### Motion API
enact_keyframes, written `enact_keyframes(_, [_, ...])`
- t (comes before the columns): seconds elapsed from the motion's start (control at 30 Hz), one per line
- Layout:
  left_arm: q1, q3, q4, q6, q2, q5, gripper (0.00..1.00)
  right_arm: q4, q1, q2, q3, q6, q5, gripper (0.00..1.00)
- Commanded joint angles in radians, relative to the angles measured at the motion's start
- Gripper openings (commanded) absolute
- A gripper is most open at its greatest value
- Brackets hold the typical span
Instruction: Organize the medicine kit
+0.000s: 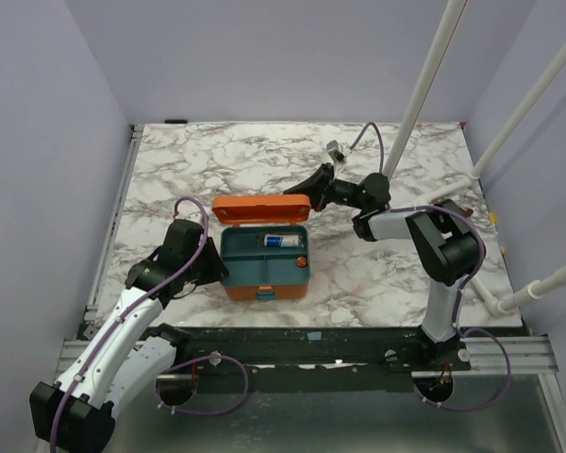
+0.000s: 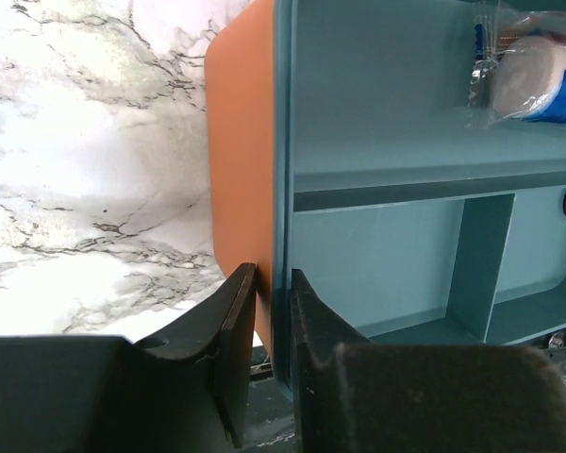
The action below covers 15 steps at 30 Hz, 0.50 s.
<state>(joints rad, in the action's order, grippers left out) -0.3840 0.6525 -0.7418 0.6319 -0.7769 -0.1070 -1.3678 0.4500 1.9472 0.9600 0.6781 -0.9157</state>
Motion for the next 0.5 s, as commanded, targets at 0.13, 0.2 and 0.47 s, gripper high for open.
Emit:
enact_keyframes(0.13, [-0.006, 0.059, -0.019, 0.027, 0.053, 0.024, 0.0, -0.097, 0.008, -0.104, -0.07, 0.022, -0.041, 0.01])
enact_keyframes(0.2, [-0.006, 0.069, -0.024, 0.034, 0.074, 0.028, 0.0, -0.081, 0.013, -0.123, -0.081, 0.018, -0.043, 0.01])
enact_keyframes(0.47, [-0.006, 0.134, -0.079, 0.055, 0.204, 0.094, 0.23, 0.1, 0.032, -0.22, -0.109, -0.085, -0.038, 0.01])
